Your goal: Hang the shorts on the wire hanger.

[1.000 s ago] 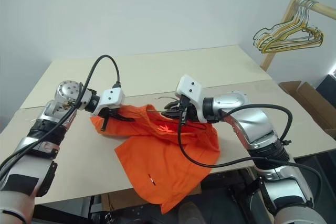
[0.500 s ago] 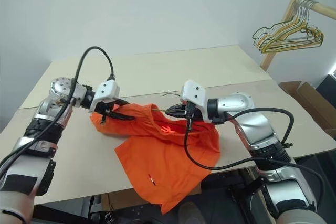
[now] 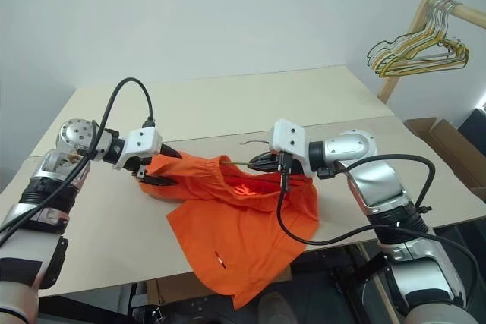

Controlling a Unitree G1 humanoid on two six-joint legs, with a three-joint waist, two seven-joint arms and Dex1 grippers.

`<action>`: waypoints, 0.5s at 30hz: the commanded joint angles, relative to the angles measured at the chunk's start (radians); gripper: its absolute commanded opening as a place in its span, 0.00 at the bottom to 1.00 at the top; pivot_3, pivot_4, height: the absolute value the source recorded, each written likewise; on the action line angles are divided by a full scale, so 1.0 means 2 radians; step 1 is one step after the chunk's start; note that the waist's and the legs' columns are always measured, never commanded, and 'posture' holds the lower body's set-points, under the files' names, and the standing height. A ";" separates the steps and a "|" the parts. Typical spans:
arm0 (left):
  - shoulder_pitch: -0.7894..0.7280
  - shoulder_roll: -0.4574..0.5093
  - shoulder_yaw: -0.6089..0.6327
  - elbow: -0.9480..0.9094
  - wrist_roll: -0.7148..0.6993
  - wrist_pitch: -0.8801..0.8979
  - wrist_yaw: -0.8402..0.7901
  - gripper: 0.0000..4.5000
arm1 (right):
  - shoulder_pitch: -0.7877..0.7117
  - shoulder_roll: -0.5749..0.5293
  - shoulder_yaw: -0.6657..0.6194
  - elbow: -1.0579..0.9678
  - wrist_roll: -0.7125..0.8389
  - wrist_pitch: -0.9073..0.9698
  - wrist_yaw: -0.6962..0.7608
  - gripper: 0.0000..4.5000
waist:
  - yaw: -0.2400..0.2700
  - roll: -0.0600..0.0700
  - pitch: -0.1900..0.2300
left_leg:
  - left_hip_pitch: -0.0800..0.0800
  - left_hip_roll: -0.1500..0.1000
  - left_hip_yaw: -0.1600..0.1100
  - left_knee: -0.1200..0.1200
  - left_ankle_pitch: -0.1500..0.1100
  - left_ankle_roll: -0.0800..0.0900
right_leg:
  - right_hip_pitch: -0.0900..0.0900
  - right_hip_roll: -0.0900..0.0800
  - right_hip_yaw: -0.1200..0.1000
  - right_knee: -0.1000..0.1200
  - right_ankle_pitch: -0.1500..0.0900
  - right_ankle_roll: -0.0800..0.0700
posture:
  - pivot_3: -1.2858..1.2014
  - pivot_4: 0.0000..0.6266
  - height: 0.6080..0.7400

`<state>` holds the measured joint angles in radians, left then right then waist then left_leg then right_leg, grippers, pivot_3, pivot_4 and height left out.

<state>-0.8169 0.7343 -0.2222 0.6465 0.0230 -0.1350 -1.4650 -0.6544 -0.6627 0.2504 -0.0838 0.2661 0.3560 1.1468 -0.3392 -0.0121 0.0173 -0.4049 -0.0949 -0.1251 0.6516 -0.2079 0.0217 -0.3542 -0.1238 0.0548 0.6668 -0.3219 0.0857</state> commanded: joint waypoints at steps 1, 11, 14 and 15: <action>-0.017 -0.002 0.004 0.007 0.000 -0.013 0.004 0.55 | -0.012 -0.009 -0.027 -0.011 0.007 0.002 0.001 0.00 | 0.000 0.000 0.000 | 0.000 0.000 0.000 0.000 0.000 0.000 | 0.000 0.000 0.000 0.000 0.000 0.000 | 0.40 0.00 1.00; -0.035 -0.014 0.023 0.018 -0.004 0.003 0.033 0.01 | -0.001 -0.024 -0.028 -0.013 -0.003 0.001 0.006 0.00 | -0.001 0.000 0.000 | 0.000 0.000 0.000 0.000 0.000 0.000 | 0.000 0.000 0.000 0.000 0.000 0.000 | 0.40 0.00 1.00; -0.044 -0.008 0.028 0.027 -0.004 0.003 0.038 0.01 | 0.009 -0.032 -0.023 -0.014 -0.012 -0.005 0.010 0.00 | -0.001 0.000 0.000 | 0.000 0.000 0.000 0.000 0.000 0.000 | 0.000 0.000 0.000 0.000 0.000 0.000 | 0.40 0.00 1.00; -0.047 -0.005 0.031 0.031 -0.005 0.005 0.040 0.01 | 0.011 -0.036 -0.022 -0.014 -0.015 -0.007 0.011 0.00 | -0.001 0.000 0.000 | 0.000 0.000 0.000 0.000 0.000 0.000 | 0.000 0.000 0.000 0.000 0.000 0.000 | 0.40 0.00 1.00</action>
<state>-0.8757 0.7017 -0.1955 0.6983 0.0350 -0.1279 -1.3967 -0.6308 -0.7154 0.2248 -0.0876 0.2472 0.3674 1.1593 -0.3405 -0.0121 0.0173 -0.4050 -0.0949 -0.1252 0.6516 -0.2079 0.0217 -0.3542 -0.1238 0.0545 0.6667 -0.3219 0.0857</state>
